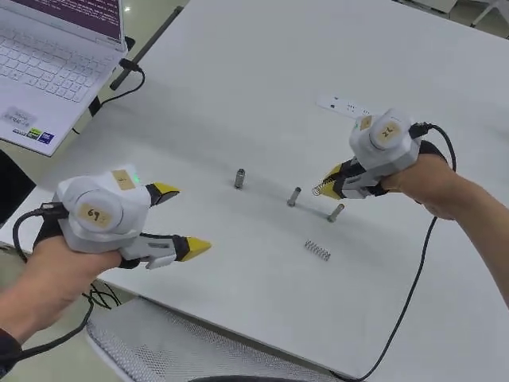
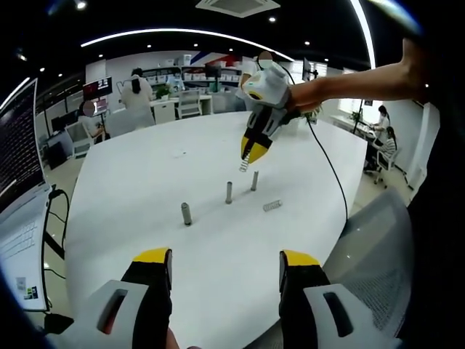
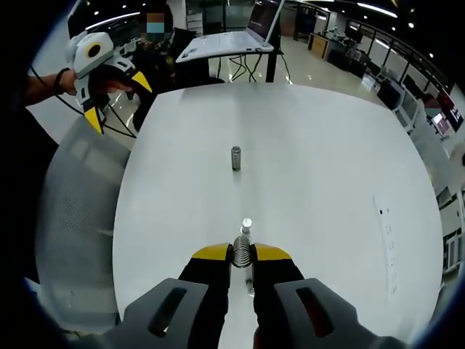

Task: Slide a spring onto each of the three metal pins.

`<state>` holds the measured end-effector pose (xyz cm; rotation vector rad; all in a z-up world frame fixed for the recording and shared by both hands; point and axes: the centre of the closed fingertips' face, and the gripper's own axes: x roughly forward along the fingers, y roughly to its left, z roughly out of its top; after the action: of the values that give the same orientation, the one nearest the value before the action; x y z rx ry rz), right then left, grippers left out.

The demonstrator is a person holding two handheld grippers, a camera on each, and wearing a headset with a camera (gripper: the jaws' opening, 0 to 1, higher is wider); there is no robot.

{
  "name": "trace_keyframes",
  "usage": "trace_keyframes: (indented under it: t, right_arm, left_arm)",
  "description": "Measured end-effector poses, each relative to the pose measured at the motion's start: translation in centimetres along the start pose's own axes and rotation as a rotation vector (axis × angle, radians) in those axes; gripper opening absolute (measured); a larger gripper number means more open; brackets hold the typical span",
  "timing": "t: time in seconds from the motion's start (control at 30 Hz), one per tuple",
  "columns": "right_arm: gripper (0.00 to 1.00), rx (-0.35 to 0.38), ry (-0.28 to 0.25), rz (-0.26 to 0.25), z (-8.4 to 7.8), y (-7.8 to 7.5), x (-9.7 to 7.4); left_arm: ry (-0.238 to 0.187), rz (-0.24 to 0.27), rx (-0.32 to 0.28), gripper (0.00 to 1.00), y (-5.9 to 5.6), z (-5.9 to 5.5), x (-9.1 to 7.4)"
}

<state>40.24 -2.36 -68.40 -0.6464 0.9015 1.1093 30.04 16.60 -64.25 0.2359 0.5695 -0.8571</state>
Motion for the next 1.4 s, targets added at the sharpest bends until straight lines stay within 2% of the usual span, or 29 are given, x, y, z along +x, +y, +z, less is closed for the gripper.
trace_keyframes:
  t: [0.27,0.5,1.0,1.4]
  right_arm:
    - [0.09,-0.008,0.013,0.013,0.3,-0.4,1.2]
    - [0.09,-0.023,0.027,0.024,0.6,-0.3,2.0]
    - [0.09,-0.050,0.061,0.049,1.0,-0.2,3.4]
    - [0.09,-0.062,0.086,0.063,1.1,-0.2,4.4]
  left_arm:
    - [-0.013,0.015,-0.021,0.59,0.6,0.3,-0.5]
    - [-0.013,0.021,-0.033,0.59,0.8,0.1,-0.7]
    - [-0.011,0.051,-0.078,0.58,1.7,-1.0,-1.5]
    - [-0.009,0.045,-0.091,0.58,1.9,-1.4,-1.3]
